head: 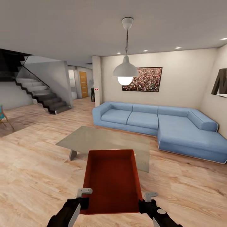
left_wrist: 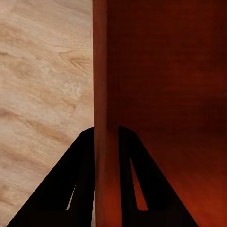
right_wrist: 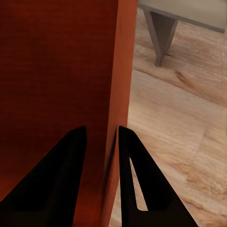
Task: Move the two storage containers from the living room to the garage. In the garage, place one container on the floor and stack the other container on top of it (either order is fine).
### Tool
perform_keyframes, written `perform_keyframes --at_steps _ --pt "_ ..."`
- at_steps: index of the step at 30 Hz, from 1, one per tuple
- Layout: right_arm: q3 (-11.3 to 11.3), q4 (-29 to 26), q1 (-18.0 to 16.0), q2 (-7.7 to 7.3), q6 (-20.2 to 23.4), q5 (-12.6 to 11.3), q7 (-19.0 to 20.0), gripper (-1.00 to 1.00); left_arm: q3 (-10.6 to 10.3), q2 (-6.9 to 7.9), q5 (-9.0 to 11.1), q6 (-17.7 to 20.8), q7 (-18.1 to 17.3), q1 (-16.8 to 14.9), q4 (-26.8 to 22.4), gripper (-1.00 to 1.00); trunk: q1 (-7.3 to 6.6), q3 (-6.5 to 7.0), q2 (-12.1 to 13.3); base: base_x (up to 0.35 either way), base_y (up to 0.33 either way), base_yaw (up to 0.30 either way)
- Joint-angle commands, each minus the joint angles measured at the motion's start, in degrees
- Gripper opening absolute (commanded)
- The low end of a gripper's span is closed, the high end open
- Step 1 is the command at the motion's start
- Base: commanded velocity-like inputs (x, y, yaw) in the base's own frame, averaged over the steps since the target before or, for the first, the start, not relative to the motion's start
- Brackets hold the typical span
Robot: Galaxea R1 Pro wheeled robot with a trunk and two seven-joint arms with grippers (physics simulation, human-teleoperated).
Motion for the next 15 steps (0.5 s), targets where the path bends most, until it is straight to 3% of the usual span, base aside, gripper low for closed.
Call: perform_keyframes --at_steps 1,15 --pt "0.9 0.2 0.0 0.56 0.0 -0.5 0.1 -1.00 0.3 -0.26 -0.4 0.1 0.3 0.0 -0.2 -1.00 0.02 -0.02 0.0 0.000 0.000 0.294" --pt "0.9 0.2 0.0 0.54 0.0 -0.5 0.1 -1.00 0.3 -0.28 -0.4 0.1 0.3 0.0 -0.2 -1.00 0.02 -0.02 0.0 0.000 0.000 0.294"
